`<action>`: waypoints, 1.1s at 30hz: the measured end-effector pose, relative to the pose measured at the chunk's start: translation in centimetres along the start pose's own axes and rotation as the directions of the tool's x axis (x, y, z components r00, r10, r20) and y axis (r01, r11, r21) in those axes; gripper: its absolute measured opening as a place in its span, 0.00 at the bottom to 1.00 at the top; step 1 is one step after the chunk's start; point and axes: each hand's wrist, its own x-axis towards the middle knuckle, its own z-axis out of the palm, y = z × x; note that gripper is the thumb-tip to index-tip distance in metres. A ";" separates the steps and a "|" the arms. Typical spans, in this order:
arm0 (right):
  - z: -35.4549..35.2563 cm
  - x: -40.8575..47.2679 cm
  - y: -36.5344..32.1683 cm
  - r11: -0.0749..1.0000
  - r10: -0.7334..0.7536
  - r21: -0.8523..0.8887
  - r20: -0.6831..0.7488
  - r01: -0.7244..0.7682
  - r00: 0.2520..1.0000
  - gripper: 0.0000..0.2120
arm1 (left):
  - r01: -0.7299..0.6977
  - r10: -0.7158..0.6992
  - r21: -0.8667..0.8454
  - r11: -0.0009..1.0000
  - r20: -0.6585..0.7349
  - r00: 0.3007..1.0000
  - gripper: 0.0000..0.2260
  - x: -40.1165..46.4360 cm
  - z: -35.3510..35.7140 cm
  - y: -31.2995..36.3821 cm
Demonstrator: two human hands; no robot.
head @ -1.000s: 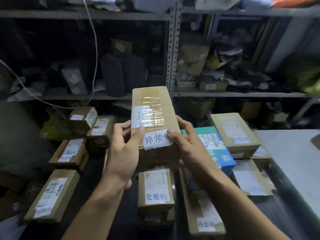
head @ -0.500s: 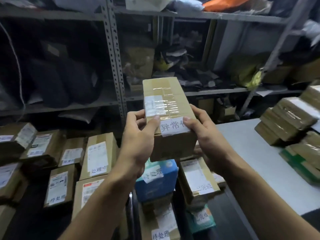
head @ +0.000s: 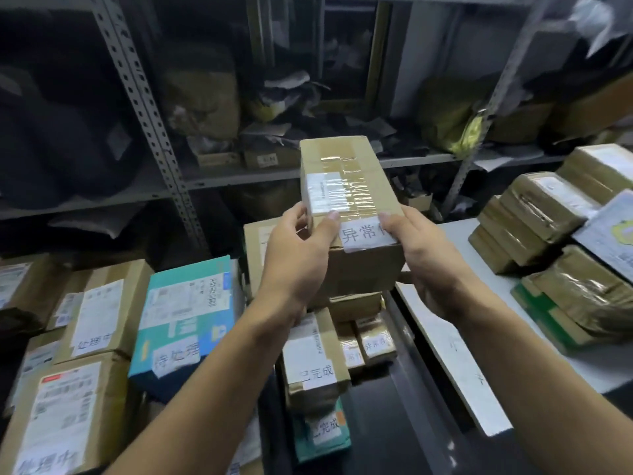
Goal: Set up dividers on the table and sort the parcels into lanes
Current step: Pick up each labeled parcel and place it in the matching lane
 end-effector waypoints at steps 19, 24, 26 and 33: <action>-14.4 -6.3 16.6 0.884 0.439 -0.185 0.014 -0.429 0.898 0.11 | 0.372 -0.440 0.438 0.818 0.059 0.896 0.17 -6.3 9.0 -17.2; -14.4 -5.8 17.8 0.888 0.430 -0.183 0.008 -0.422 0.903 0.11 | 0.386 -0.436 0.435 0.813 0.017 0.900 0.16 -5.9 9.5 -18.3; -14.2 -4.6 17.3 0.902 0.402 -0.176 0.008 -0.394 0.916 0.11 | 0.393 -0.420 0.388 0.834 -0.014 0.907 0.16 -4.9 9.7 -17.8; -11.7 4.3 14.4 0.959 0.253 -0.125 -0.044 -0.256 0.967 0.12 | 0.287 -0.244 0.265 0.921 -0.183 0.952 0.06 2.9 10.6 -14.0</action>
